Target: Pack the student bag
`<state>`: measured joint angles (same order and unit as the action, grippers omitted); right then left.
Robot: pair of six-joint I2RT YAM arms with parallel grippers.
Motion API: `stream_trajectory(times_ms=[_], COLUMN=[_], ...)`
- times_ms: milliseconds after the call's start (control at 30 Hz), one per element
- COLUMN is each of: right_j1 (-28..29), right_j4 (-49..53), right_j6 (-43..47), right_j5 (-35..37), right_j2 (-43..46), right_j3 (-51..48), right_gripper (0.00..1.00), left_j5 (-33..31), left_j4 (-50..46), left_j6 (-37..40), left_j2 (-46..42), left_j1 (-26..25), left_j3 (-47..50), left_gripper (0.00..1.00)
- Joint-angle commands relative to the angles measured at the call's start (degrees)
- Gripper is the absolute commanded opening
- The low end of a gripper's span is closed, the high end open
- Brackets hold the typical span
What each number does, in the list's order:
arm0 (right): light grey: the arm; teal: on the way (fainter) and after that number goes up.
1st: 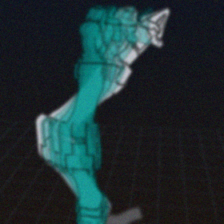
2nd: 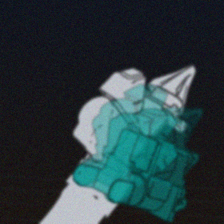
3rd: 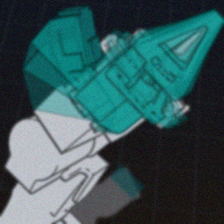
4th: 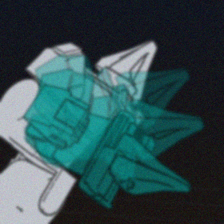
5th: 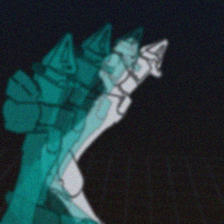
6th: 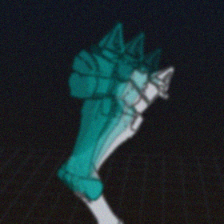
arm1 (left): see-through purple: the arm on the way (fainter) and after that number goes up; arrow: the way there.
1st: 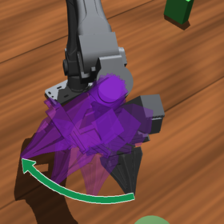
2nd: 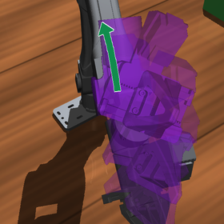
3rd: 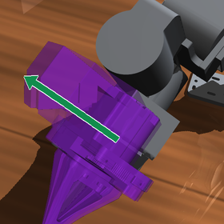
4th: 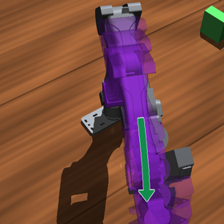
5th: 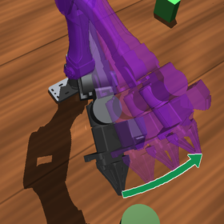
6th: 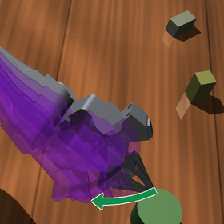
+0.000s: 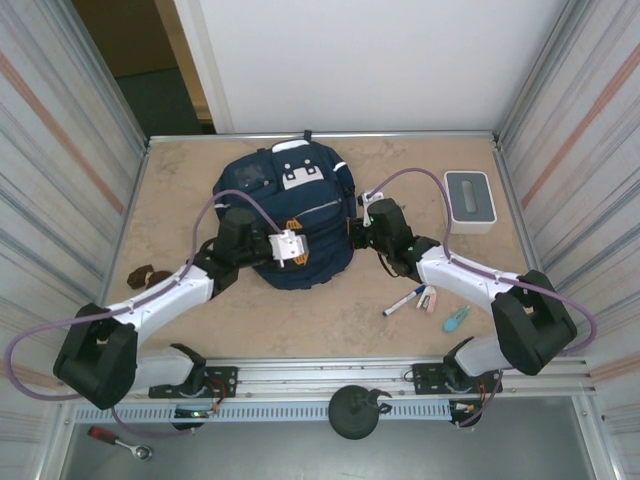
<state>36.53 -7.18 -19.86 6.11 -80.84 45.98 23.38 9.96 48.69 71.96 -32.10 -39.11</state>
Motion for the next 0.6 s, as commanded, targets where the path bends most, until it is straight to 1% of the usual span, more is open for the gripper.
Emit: stream_trajectory(times_ms=[0,100,167,300,367,400,500,533,567], right_j1=[1.0,1.86,2.48,3.07,3.02,3.03,2.95,2.94,2.81], right_j4=[-1.25,-1.2,-1.15,-1.6,-1.61,-1.61,-1.26,-1.18,-1.01], right_j6=[0.43,0.35,0.26,-0.16,-0.18,-0.18,0.23,0.33,0.43], right_j5=[1.01,1.1,1.32,1.69,2.02,2.29,3.26,3.59,4.01], right_j2=[3.08,4.15,4.86,6.28,6.76,6.95,7.11,6.93,6.72], right_j3=[1.41,1.4,1.31,0.48,0.0,-0.33,-0.88,-0.93,-0.89], right_gripper=[0.0,0.0,0.0,0.0,0.0,0.0,0.0,0.0,0.0], left_j5=[-4.92,-8.39,-9.93,-14.09,-14.71,-15.14,-14.55,-13.59,-11.7], left_j4=[-2.22,-3.27,-4.06,-6.42,-6.23,-5.8,-4.41,-3.74,-3.09], left_j6=[3.13,4.12,4.58,4.1,3.62,3.63,3.64,3.23,2.49], left_j2=[3.41,7.81,10.47,14.78,15.48,15.41,13.67,12.71,11.36], left_j1=[-2.85,-5.07,-6.08,-7.54,-7.54,-7.56,-7.16,-6.76,-5.94], left_j3=[-4.5,-8.04,-10.5,-15.28,-15.65,-15.28,-13.06,-12.27,-10.98], left_gripper=[0.64,0.63,0.59,0.4,0.33,0.26,0.04,0.01,0.0])
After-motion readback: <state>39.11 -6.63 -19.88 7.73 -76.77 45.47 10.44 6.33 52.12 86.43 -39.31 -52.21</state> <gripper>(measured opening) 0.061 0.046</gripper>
